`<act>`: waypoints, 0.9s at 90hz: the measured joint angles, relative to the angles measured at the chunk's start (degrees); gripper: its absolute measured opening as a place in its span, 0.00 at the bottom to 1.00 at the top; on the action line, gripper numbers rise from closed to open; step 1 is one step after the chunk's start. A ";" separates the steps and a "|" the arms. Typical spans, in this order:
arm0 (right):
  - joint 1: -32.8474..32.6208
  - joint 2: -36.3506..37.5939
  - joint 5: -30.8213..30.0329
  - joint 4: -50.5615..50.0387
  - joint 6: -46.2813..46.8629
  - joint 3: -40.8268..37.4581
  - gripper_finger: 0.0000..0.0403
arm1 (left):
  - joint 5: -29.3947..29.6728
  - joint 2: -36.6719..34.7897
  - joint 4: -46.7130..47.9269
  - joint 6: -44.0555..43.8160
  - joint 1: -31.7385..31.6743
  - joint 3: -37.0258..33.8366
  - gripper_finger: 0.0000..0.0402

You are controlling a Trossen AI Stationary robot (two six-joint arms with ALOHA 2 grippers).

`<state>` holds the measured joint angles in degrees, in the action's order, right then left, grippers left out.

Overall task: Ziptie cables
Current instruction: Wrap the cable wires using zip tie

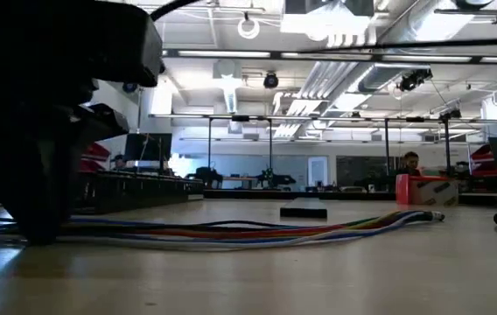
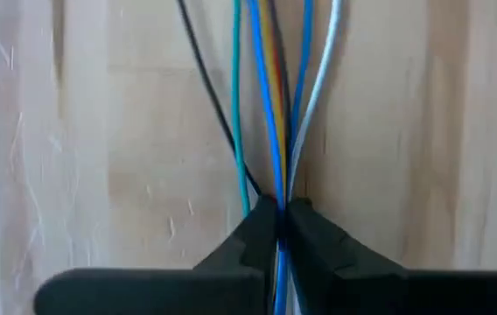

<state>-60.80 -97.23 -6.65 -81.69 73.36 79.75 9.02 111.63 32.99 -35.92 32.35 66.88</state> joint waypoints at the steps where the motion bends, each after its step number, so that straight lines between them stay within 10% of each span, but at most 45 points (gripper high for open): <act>1: 0.00 0.00 0.57 0.49 -0.08 0.00 0.00 | -0.06 -0.15 0.02 -0.35 -0.10 0.17 0.02; 81: 9.44 -8.85 22.57 2.64 -16.81 0.11 0.00 | 6.57 -7.59 -8.77 -6.51 -3.41 2.80 0.00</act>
<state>-51.35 -106.08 15.92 -79.04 56.56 79.85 15.59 104.05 24.22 -42.43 28.94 69.69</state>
